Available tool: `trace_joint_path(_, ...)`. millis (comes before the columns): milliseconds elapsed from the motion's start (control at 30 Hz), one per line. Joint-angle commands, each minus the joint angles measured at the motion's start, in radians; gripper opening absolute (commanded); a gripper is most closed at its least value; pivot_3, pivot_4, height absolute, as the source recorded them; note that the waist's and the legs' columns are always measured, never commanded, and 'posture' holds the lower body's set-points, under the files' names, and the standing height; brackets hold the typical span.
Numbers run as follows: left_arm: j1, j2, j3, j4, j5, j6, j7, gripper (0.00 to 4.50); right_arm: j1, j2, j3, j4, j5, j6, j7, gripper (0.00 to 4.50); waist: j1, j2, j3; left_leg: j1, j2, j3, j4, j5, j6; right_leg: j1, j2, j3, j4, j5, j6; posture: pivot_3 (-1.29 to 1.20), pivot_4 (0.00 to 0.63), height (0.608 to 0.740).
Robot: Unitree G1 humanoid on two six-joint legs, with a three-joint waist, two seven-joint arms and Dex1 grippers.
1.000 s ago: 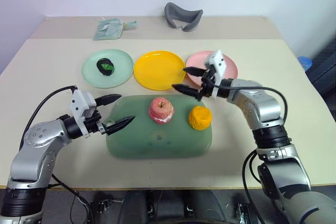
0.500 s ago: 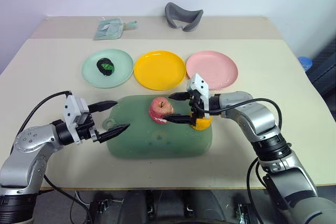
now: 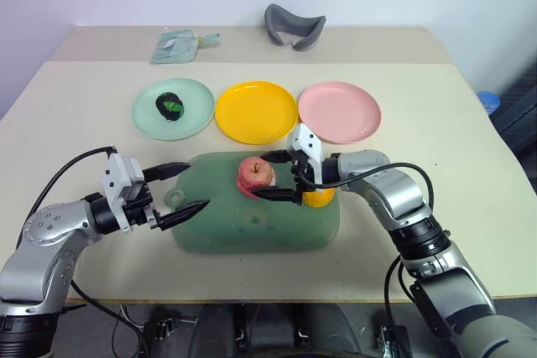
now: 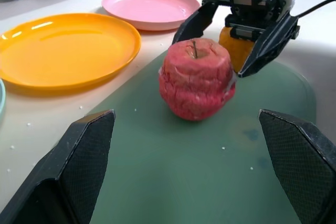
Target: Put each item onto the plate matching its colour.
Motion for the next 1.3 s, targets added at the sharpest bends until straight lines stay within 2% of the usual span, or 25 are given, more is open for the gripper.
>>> trace_joint_path(33,-0.003,0.004,0.021,-0.045,-0.018,0.007,0.015,4.50,-0.014,0.022,0.010,0.014,-0.016,-0.032,-0.005,4.47,-0.001,0.000,0.000,0.000,0.000,0.000,0.000,0.000,0.000,0.000,0.000,0.000,0.000,0.000,0.000,0.00,0.150,0.740)
trace_joint_path(67,-0.002,0.004,0.020,-0.050,-0.019,0.010,0.018,4.50,-0.015,0.028,0.011,0.020,-0.020,-0.039,-0.007,4.47,-0.001,0.000,0.000,0.000,0.000,0.000,0.000,0.000,0.000,0.000,0.000,0.000,0.000,0.000,0.000,0.00,0.150,0.740)
trace_joint_path(133,-0.002,0.004,0.017,-0.059,-0.019,0.016,0.027,4.50,-0.019,0.045,0.005,0.043,-0.033,-0.059,-0.025,3.97,-0.001,0.000,0.000,0.000,0.000,0.000,0.000,0.000,0.000,0.000,0.000,0.000,0.000,0.000,0.000,0.00,0.150,0.740)
trace_joint_path(233,-0.002,0.004,0.015,-0.070,-0.022,0.025,0.039,4.50,-0.018,0.057,-0.002,0.052,-0.042,-0.080,-0.038,2.80,-0.001,0.000,0.000,0.000,0.000,0.000,0.000,0.000,0.000,0.000,0.000,0.000,0.000,0.000,0.000,0.00,0.150,0.740)
trace_joint_path(267,-0.002,0.005,0.015,-0.073,-0.024,0.027,0.041,4.50,-0.016,0.059,-0.005,0.049,-0.042,-0.084,-0.040,2.54,-0.001,0.000,0.000,0.000,0.000,0.000,0.000,0.000,0.000,0.000,0.000,0.000,0.000,0.000,0.000,0.00,0.150,0.740)
trace_joint_path(433,-0.004,0.003,0.015,-0.081,-0.028,0.037,0.050,4.50,-0.028,0.061,-0.065,0.010,0.000,-0.066,-0.058,2.54,-0.001,0.000,0.000,0.000,0.000,0.000,0.000,0.000,0.000,0.000,0.000,0.000,0.000,0.000,0.000,0.00,0.150,0.740)
trace_joint_path(533,-0.017,-0.001,0.010,-0.078,-0.034,0.043,0.052,4.50,-0.094,0.056,-0.177,0.044,0.040,-0.063,-0.114,2.54,-0.001,0.000,0.000,0.000,0.000,0.000,0.000,0.000,0.000,0.000,0.000,0.000,0.000,0.000,0.000,0.00,0.150,0.740)
trace_joint_path(667,-0.050,-0.019,-0.012,-0.082,-0.039,0.055,0.073,4.50,-0.228,0.020,-0.303,0.249,0.006,-0.159,-0.223,2.54,0.000,0.000,0.000,-0.001,0.000,0.000,0.000,0.000,0.000,-0.001,0.000,0.000,0.001,0.000,0.000,0.00,0.150,0.740)
trace_joint_path(867,-0.144,-0.073,-0.071,-0.089,0.018,0.080,0.197,4.50,-0.368,-0.024,-0.374,0.610,-0.093,-0.372,-0.379,2.54,-0.001,0.000,0.000,-0.001,-0.001,0.002,0.000,0.000,0.000,-0.001,0.000,0.000,0.000,0.000,0.000,0.00,0.150,0.740)
trace_joint_path(1067,-0.225,-0.170,-0.152,-0.080,0.096,0.093,0.342,4.50,-0.422,-0.025,-0.403,0.922,-0.150,-0.556,-0.495,2.54,-0.008,0.000,0.000,-0.001,-0.001,0.003,0.000,0.000,0.000,-0.001,0.000,0.000,0.000,0.000,0.000,0.00,0.150,0.740)
trace_joint_path(1200,-0.222,-0.214,-0.188,-0.075,0.138,0.070,0.371,4.50,-0.430,-0.019,-0.416,1.019,-0.149,-0.595,-0.481,2.54,-0.009,0.001,0.000,-0.001,0.000,0.003,0.000,0.000,0.000,-0.002,0.001,0.001,0.000,0.000,0.000,0.00,0.150,0.740)
trace_joint_path(1267,-0.218,-0.222,-0.196,-0.075,0.147,0.067,0.374,4.50,-0.431,-0.021,-0.417,1.040,-0.153,-0.605,-0.472,3.51,-0.008,0.001,0.000,-0.001,0.000,0.003,0.000,0.001,0.000,-0.002,0.001,0.001,0.000,0.000,0.000,0.00,0.150,0.740)
trace_joint_path(1300,-0.217,-0.224,-0.196,-0.074,0.147,0.068,0.372,4.50,-0.431,-0.022,-0.415,1.044,-0.157,-0.611,-0.466,3.73,-0.007,0.001,0.000,-0.001,0.000,0.003,0.000,0.001,0.000,-0.002,0.001,0.001,0.000,0.000,0.000,0.00,0.150,0.740)
